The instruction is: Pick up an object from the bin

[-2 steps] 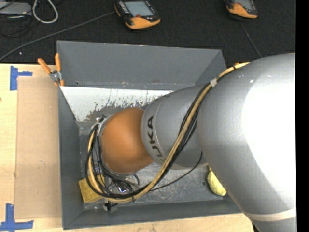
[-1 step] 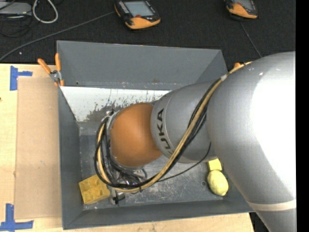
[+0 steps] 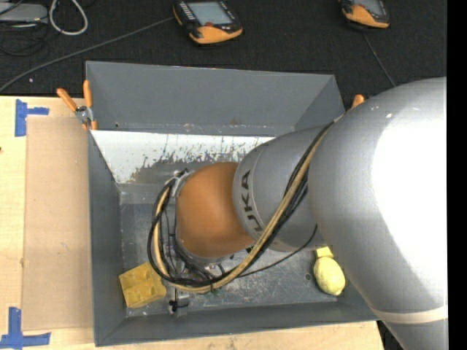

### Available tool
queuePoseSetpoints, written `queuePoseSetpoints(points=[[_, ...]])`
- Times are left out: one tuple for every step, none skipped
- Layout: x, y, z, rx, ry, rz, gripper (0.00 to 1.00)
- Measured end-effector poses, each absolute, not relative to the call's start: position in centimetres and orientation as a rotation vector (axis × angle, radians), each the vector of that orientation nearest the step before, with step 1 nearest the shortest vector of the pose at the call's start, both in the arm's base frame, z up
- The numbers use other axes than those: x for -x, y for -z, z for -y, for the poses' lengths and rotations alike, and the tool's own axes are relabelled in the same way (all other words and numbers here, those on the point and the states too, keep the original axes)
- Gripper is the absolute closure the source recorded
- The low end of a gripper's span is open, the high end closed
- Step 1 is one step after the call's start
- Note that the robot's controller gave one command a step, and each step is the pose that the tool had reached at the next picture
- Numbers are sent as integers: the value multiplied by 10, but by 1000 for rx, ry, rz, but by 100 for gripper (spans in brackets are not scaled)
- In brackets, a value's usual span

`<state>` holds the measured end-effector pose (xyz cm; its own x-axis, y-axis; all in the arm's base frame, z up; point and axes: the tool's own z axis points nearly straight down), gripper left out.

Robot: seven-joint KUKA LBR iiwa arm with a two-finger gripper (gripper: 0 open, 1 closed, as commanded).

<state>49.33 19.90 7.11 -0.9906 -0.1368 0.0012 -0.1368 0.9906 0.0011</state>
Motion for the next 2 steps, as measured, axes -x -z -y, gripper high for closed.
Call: queuePoseSetpoints(points=[[-480,-73,-224,-703,0,3080,0],[-477,-74,-235,-740,0,3077,0]])
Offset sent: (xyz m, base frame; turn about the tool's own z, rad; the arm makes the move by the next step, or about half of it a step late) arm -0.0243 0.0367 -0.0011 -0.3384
